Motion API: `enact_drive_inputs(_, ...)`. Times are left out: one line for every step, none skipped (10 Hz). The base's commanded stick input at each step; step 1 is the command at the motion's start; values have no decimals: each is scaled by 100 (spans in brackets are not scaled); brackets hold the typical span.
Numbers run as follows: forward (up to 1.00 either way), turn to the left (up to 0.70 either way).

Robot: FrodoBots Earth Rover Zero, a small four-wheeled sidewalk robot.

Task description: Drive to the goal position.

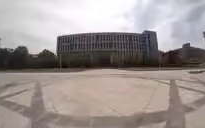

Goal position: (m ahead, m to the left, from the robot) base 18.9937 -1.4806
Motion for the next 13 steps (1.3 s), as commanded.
enact_drive_inputs(70, 0)
enact_drive_inputs(70, 0)
enact_drive_inputs(70, 0)
enact_drive_inputs(70, 0)
enact_drive_inputs(70, 0)
enact_drive_inputs(70, 0)
enact_drive_inputs(70, 0)
enact_drive_inputs(70, 0)
enact_drive_inputs(70, 0)
enact_drive_inputs(70, 0)
enact_drive_inputs(70, 0)
enact_drive_inputs(70, 0)
enact_drive_inputs(70, 0)
